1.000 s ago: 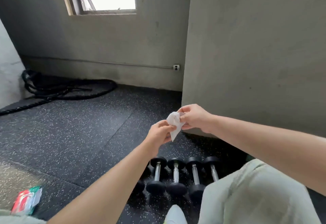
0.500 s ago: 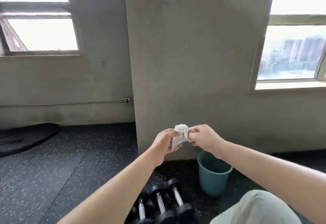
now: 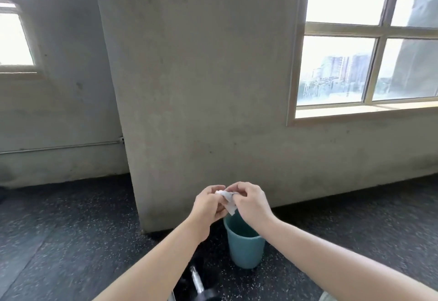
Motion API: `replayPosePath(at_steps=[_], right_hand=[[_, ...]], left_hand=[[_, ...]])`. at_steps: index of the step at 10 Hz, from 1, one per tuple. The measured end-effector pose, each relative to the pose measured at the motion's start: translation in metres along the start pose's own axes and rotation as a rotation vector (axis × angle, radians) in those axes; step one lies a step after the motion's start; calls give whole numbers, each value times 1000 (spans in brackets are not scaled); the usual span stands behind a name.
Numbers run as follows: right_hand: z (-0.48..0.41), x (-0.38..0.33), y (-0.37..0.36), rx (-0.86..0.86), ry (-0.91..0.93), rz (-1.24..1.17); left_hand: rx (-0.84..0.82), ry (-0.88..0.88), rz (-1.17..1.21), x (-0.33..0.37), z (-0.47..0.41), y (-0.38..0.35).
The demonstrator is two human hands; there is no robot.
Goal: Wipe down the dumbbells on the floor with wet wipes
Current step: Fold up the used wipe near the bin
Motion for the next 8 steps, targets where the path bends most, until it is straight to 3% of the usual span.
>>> replayPosePath(at_steps=[1,3,6,8], right_hand=[[-9,44,-11,4,-23,-2],[-64,142,-40,-28,-200,-7],[-164,262,-33,328,-485,83],[-146,336,-59,123,-805,358]], left_hand=[[-29,89,125,-22,-24,-8],[91,142,87,-93,-111,3],[-3,292,27,-183,-270,-11],[0,509,-156,-224,-275,10]])
Point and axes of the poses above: each hand's wrist, its own z-axis away from the middle knuckle, its own y-axis out of the back of the hand, x = y × z, the point moved 9 cm from there along -z, towards the middle knuckle, and after that the axes turned 3 degrees about z, right-handed, at the moved point
